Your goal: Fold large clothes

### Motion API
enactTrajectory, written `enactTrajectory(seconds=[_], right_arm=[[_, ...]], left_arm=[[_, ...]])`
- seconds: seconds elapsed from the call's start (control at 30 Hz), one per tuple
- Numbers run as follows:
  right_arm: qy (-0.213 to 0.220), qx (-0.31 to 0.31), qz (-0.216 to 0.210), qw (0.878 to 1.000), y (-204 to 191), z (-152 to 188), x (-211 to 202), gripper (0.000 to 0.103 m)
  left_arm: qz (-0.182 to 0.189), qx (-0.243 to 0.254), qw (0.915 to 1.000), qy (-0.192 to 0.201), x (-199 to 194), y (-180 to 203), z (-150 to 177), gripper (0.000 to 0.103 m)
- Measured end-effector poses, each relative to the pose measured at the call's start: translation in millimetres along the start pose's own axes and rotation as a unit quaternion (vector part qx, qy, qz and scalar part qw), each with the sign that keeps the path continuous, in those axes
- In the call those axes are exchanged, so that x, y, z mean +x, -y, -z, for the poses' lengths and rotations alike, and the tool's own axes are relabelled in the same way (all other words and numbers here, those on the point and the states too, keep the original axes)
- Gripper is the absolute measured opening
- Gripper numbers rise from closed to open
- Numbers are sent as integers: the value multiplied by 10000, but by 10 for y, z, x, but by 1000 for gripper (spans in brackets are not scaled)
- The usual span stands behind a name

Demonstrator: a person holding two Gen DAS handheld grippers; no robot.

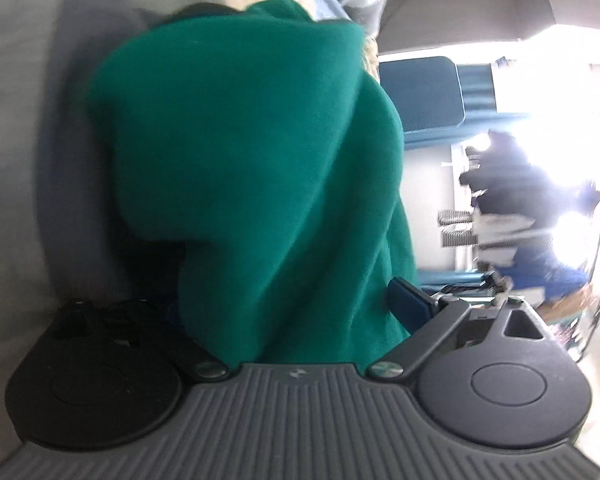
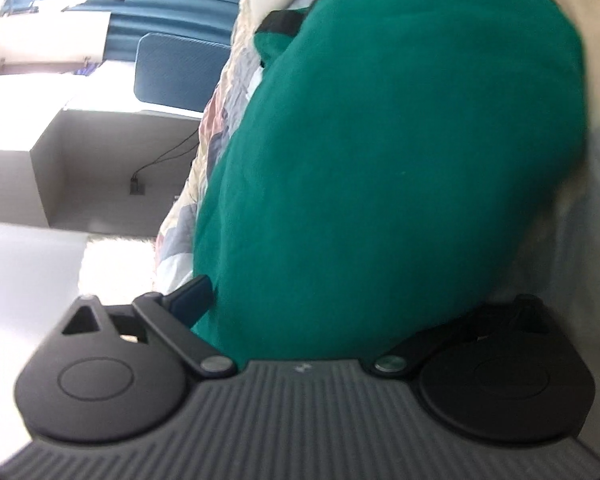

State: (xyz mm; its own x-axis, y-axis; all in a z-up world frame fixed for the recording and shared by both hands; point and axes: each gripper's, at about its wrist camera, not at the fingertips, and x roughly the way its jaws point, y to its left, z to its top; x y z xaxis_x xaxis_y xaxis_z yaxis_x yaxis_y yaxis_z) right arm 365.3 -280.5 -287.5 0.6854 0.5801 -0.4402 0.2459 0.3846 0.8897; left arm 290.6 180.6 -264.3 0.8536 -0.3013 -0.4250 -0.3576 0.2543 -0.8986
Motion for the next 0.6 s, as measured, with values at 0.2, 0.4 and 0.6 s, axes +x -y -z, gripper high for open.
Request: enactTrajectory(seconds=[0.2,0.4,0.6], right_arm=[[29,-503,163,9986,-163,-36,26,68],[118,-1051,36,9944,-356,-56,-136,42],[229,-1127,-56,9933,-380,11,-549,41]], left_arm=[[-25,549,9983,192,11,154,-56,62],[-12,930,9951,322,-114,303,-15,43],[-17,1354,9906,189,-496,539,158,42]])
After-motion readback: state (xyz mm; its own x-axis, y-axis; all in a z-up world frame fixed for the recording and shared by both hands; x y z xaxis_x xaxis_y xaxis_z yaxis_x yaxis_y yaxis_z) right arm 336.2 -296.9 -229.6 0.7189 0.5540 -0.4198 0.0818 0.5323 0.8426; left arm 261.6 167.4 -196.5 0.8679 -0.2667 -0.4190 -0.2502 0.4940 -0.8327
